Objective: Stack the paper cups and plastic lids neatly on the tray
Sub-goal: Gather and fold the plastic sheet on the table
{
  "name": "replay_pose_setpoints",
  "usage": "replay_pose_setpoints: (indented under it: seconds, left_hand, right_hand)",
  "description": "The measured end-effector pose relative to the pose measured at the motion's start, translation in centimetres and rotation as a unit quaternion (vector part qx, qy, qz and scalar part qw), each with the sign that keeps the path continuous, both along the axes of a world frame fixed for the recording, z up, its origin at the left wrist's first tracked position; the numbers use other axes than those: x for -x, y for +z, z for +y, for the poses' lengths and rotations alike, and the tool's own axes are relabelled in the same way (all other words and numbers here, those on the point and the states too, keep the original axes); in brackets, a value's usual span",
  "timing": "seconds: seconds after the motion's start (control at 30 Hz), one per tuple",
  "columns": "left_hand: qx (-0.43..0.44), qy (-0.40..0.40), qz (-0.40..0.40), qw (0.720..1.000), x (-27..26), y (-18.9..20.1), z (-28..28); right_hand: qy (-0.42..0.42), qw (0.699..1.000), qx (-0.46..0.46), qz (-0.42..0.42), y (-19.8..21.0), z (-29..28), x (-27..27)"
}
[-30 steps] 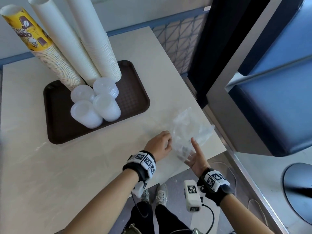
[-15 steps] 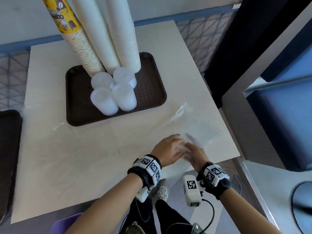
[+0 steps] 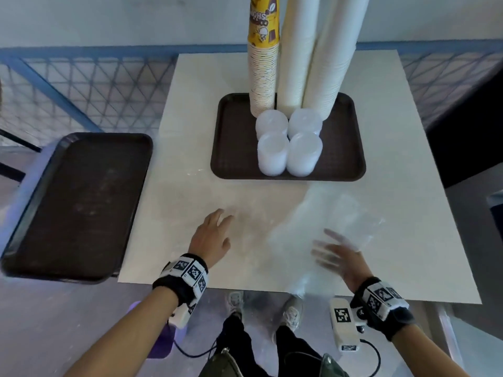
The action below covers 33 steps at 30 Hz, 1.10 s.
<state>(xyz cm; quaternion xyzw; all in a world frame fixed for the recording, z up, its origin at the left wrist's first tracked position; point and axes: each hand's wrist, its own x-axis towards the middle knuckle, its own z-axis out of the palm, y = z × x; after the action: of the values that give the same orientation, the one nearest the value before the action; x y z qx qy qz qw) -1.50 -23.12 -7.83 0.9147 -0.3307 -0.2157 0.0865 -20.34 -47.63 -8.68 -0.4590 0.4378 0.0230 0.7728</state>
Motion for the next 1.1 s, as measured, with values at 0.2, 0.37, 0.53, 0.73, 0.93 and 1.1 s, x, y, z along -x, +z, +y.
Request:
replay_pose_setpoints:
  seconds: [0.2, 0.37, 0.53, 0.73, 0.93, 1.1]
  left_hand:
    - [-0.048, -0.152, -0.030, 0.987, -2.7, -1.5, -0.6]
    - [0.038, -0.191, -0.061, 0.979, -3.6, -2.5, -2.3]
    - [0.155, -0.034, 0.003, 0.987, -5.4, -3.3, -2.4]
    - [0.435, 0.060, 0.026, 0.898, -6.2, -1.0, -4.1]
    - [0.385, 0.052, 0.147, 0.910, -4.4, 0.5, -7.5]
    - [0.294, 0.033, 0.257, 0.920, -1.0, -1.0, -8.8]
  right_hand:
    - [0.001, 0.999, 0.019, 0.038, 0.5, 3.3, -2.7]
    - [0.001, 0.997, 0.051, 0.066, 1.0, 4.9, -3.2]
    - [-0.044, 0.995, 0.050, 0.073, 0.9, 5.4, -2.4]
    - [-0.073, 0.995, 0.023, 0.065, 0.4, 6.8, -3.7]
    - [-0.086, 0.996, 0.001, 0.017, 0.7, 8.0, -7.4]
    - [-0.052, 0.998, -0.038, -0.025, 0.6, 8.9, -8.3]
